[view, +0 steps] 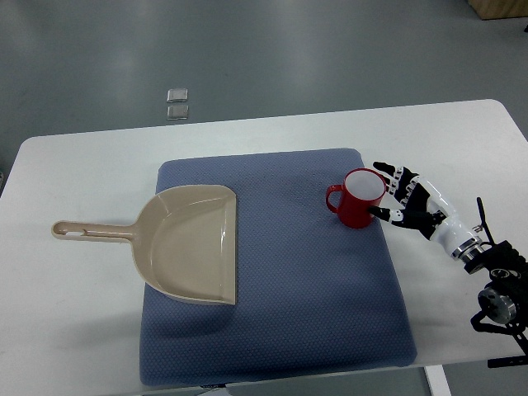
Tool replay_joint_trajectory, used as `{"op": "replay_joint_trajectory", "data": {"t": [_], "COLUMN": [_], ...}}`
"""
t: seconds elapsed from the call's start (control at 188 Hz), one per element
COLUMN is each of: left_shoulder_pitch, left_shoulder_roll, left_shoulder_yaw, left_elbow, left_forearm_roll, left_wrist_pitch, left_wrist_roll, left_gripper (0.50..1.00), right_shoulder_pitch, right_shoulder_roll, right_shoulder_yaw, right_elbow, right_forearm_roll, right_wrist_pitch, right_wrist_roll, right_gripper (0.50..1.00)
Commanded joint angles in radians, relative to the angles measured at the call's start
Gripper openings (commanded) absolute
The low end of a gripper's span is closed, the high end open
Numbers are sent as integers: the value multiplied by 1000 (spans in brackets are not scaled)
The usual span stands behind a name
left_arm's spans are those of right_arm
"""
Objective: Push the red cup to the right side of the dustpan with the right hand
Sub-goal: 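Move the right hand to the red mug's side farthest from the dustpan, then curl the right hand's fingers around the red mug's body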
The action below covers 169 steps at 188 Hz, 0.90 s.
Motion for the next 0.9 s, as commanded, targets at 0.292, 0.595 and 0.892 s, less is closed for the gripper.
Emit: {"op": "replay_joint_trajectory", "data": {"t": [0.292, 0.595, 0.892], "left_shoulder_pitch": [0, 0, 0], "left_shoulder_roll": [0, 0, 0], "left_shoulder_yaw": [0, 0, 0], "left_elbow": [0, 0, 0], "left_forearm_roll": [0, 0, 0], "left_wrist_pitch": [0, 0, 0], "left_wrist_roll": [0, 0, 0], "left_gripper": [1000, 1000, 1000], "right_shoulder_pitch": [2, 3, 3], "right_shoulder_roll": [34, 44, 72], "right_shoulder_yaw": [-7, -7, -8], "right_elbow": [-6, -9, -14], "right_forearm_roll": [1, 2, 2], "right_wrist_pitch": [-40, -39, -39], "right_wrist_roll": [0, 0, 0], "right_gripper": [934, 934, 934]}}
